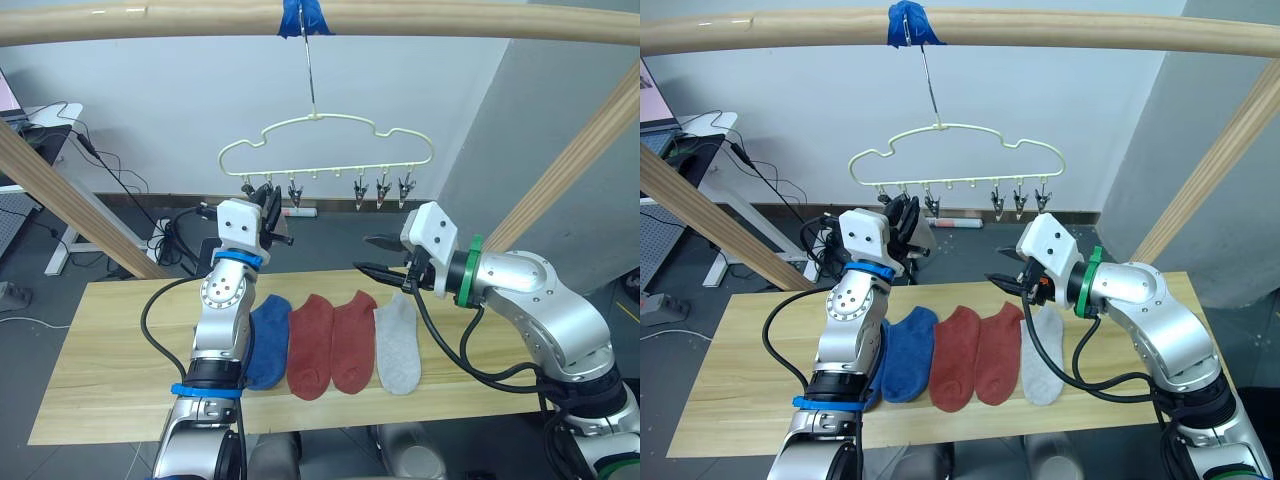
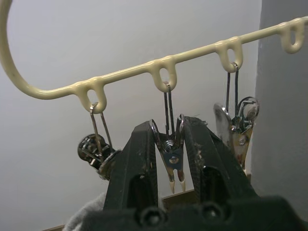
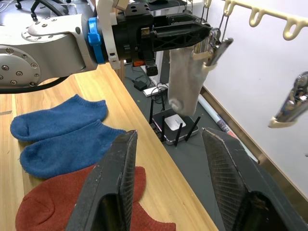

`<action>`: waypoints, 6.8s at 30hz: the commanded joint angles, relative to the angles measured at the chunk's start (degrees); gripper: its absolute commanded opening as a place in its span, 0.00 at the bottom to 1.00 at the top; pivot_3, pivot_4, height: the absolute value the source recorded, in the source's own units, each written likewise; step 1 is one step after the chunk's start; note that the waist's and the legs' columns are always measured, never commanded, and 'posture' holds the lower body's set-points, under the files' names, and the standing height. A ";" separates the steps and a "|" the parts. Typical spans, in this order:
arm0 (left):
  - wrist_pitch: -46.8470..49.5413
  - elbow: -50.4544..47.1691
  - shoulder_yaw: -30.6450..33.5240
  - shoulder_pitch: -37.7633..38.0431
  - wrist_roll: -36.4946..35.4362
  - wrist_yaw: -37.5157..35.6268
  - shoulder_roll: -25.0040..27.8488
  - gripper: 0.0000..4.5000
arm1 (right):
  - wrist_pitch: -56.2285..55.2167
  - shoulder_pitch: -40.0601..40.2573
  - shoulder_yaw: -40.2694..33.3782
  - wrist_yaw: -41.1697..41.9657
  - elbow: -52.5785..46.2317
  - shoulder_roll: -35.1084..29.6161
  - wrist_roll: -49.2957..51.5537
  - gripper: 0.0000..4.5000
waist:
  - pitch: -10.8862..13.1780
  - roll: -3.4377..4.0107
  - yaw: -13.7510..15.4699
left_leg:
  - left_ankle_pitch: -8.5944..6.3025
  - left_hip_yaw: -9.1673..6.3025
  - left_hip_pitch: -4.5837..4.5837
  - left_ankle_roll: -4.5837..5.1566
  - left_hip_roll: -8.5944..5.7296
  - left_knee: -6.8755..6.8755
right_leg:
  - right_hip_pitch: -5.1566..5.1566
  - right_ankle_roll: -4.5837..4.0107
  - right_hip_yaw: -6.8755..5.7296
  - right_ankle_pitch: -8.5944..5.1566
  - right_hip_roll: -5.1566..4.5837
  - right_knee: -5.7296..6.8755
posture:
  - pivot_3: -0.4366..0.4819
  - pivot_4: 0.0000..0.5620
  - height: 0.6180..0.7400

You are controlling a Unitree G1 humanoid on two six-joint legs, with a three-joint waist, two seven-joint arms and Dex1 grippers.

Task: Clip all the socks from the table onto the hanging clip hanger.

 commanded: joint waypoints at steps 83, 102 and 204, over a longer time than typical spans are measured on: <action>29.36 -22.29 2.55 4.72 -19.33 -15.70 10.46 0.03 | -26.13 -22.53 14.33 -3.51 50.77 27.33 -24.05 0.00 | 0.11 -0.01 0.20 | 0.01 -0.06 0.01 -0.01 0.07 -0.02 | -0.01 -0.03 -0.04 0.01 0.02 0.02 | 0.24 0.41 0.91; 27.76 -20.36 3.19 5.16 -18.24 -15.76 10.71 0.03 | -24.95 -21.12 12.47 -4.51 48.36 27.36 -24.64 0.00 | 0.12 0.00 0.03 | 0.01 -0.05 0.02 -0.01 0.08 -0.02 | -0.02 -0.03 -0.03 0.01 0.03 0.05 | 0.22 0.41 0.91; 1.32 -7.29 -5.33 1.49 5.43 6.63 -6.51 0.60 | -7.00 3.09 -6.90 -1.51 -0.53 0.03 -1.37 0.40 | 0.15 -0.07 -0.14 | 0.00 0.02 0.03 0.00 0.05 0.00 | 0.03 -0.01 0.05 0.00 0.09 -0.02 | 0.14 0.43 0.91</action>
